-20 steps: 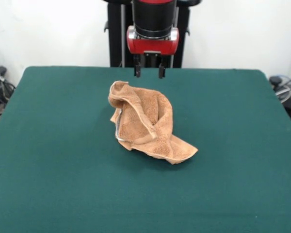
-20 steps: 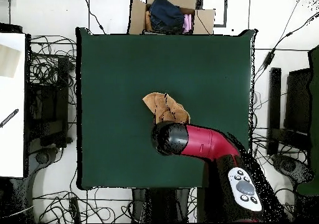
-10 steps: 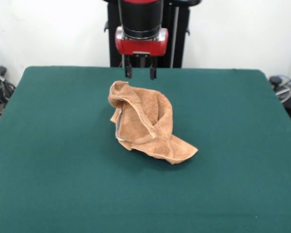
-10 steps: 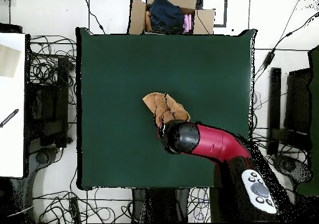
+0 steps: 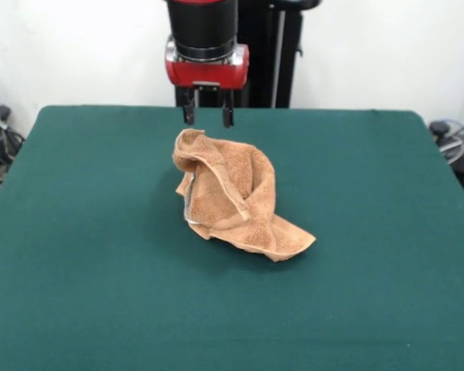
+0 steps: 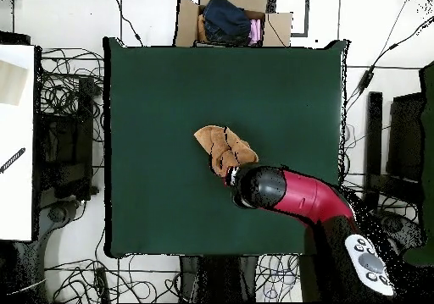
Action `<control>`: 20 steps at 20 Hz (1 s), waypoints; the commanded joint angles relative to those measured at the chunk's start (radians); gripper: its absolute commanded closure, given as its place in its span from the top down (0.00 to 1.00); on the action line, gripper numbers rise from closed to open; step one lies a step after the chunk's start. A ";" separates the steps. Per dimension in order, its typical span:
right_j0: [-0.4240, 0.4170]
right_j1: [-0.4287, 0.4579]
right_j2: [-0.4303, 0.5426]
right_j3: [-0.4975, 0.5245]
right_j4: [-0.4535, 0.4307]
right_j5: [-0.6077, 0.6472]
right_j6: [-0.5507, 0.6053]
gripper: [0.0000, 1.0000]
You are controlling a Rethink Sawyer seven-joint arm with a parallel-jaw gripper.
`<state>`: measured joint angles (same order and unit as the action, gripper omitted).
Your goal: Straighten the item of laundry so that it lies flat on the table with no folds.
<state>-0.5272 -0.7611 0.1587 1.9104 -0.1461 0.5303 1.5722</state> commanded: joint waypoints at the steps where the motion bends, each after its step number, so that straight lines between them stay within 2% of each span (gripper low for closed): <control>1: -0.025 -0.020 0.118 0.056 -0.055 0.069 -0.078 1.00; 13: -0.075 -0.099 0.151 0.125 -0.045 0.093 -0.073 1.00; 20: -0.063 -0.177 0.139 0.177 -0.033 0.126 -0.053 1.00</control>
<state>-0.5921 -0.8847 0.2192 1.9657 -0.1465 0.5451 1.5722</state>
